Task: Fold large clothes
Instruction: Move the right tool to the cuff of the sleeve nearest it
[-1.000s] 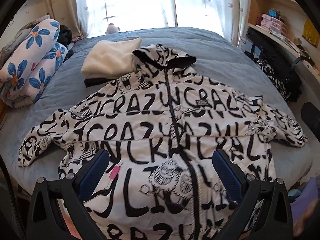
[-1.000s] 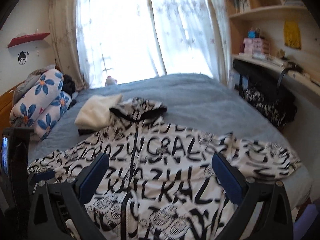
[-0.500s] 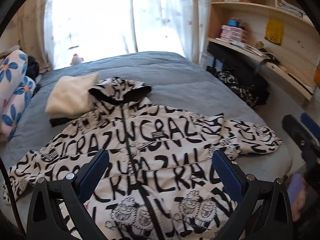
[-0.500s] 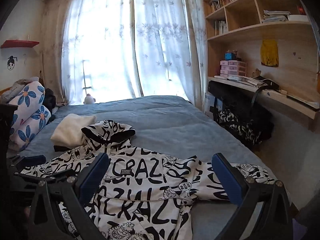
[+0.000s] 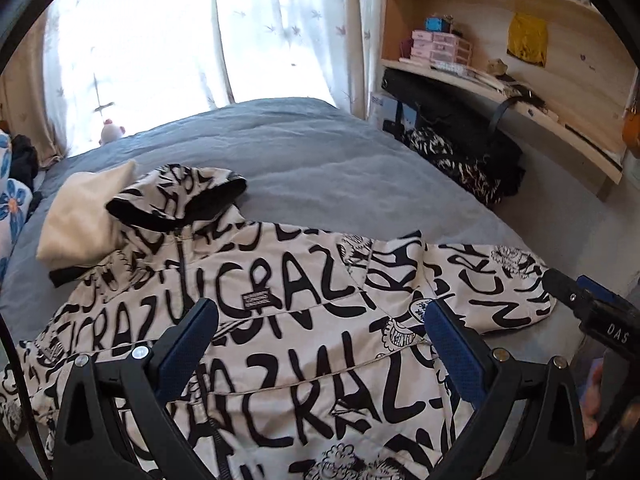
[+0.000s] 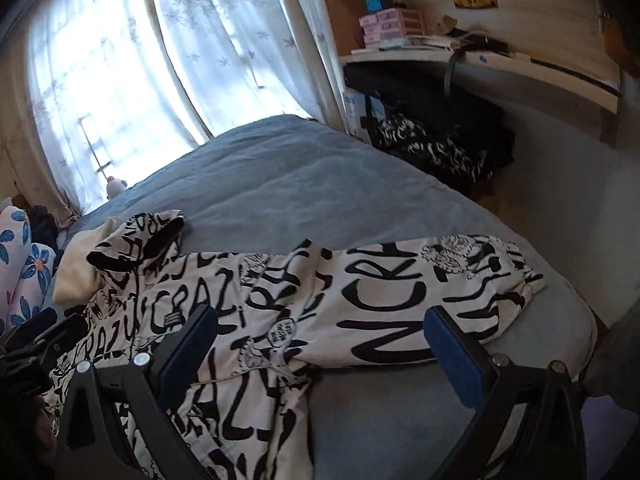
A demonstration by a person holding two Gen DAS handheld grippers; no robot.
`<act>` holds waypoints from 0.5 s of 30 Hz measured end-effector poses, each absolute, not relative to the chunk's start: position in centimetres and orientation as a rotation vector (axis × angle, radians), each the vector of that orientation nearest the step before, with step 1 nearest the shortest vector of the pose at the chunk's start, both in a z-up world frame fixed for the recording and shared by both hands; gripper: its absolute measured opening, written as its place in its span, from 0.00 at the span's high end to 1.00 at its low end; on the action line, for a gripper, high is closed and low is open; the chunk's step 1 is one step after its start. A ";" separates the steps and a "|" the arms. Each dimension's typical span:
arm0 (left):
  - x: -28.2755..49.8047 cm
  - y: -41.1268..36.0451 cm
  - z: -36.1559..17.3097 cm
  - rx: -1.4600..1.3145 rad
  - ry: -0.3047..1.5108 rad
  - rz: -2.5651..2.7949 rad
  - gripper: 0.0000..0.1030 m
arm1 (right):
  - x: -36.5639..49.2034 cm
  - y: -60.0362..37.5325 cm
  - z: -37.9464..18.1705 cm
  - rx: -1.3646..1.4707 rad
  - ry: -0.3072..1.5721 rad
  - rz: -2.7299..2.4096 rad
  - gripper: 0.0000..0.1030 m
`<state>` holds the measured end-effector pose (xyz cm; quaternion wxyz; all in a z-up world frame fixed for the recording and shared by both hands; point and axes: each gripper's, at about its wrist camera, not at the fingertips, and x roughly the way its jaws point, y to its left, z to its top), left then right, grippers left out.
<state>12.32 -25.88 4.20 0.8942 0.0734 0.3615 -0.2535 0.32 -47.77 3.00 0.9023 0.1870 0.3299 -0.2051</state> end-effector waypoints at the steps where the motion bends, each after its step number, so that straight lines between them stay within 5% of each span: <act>1: 12.7 -26.6 3.5 0.161 0.767 -0.529 0.01 | 0.3 -48.8 2.4 0.410 0.704 -0.433 0.01; 15: 14.4 -34.5 -4.3 0.247 0.873 -0.537 0.01 | -2.4 -62.4 -5.8 0.803 0.915 -0.612 0.13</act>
